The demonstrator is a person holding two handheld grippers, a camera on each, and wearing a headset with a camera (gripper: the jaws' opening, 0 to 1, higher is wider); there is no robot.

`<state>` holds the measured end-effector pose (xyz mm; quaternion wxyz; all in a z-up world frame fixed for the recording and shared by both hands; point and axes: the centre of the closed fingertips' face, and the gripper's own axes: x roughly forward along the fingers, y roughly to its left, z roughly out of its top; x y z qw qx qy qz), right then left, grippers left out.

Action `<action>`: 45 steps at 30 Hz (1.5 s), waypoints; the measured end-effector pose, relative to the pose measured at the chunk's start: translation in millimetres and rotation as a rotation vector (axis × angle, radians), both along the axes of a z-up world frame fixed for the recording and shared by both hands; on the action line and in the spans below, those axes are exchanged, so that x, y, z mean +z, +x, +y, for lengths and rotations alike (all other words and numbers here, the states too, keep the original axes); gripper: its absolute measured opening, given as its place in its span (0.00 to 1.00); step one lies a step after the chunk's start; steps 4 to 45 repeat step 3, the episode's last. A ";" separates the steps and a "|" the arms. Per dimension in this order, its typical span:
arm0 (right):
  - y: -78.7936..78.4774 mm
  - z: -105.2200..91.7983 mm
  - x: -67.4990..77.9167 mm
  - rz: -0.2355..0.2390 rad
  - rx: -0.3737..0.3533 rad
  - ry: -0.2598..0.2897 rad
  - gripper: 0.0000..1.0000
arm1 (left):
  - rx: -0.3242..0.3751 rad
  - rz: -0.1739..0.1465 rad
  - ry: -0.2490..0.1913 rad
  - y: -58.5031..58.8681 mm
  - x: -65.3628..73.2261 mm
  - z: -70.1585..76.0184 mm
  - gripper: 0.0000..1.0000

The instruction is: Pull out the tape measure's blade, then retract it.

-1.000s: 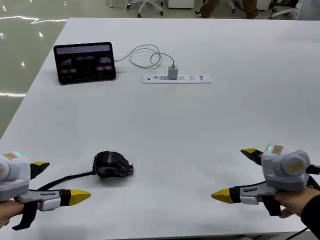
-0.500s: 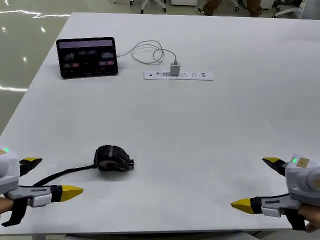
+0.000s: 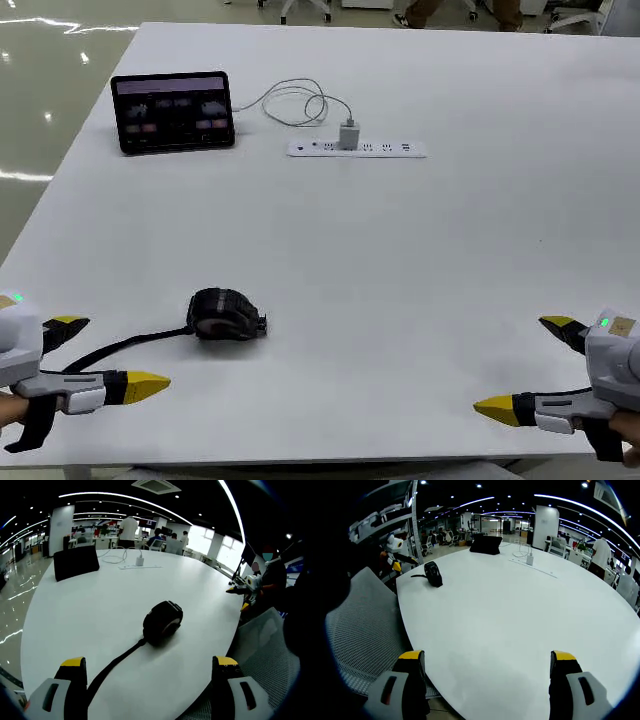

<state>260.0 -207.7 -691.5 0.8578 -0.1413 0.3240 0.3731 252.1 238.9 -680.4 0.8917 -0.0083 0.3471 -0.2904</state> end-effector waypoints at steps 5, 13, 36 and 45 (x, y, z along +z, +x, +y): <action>-0.9 -0.9 1.8 0.001 -0.004 0.002 1.00 | 0.006 0.004 -0.005 -1.2 -0.1 1.3 1.00; -0.9 -0.9 1.8 0.001 -0.004 0.002 1.00 | 0.006 0.004 -0.005 -1.2 -0.1 1.3 1.00; -0.9 -0.9 1.8 0.001 -0.004 0.002 1.00 | 0.006 0.004 -0.005 -1.2 -0.1 1.3 1.00; -0.9 -0.9 1.8 0.001 -0.004 0.002 1.00 | 0.006 0.004 -0.005 -1.2 -0.1 1.3 1.00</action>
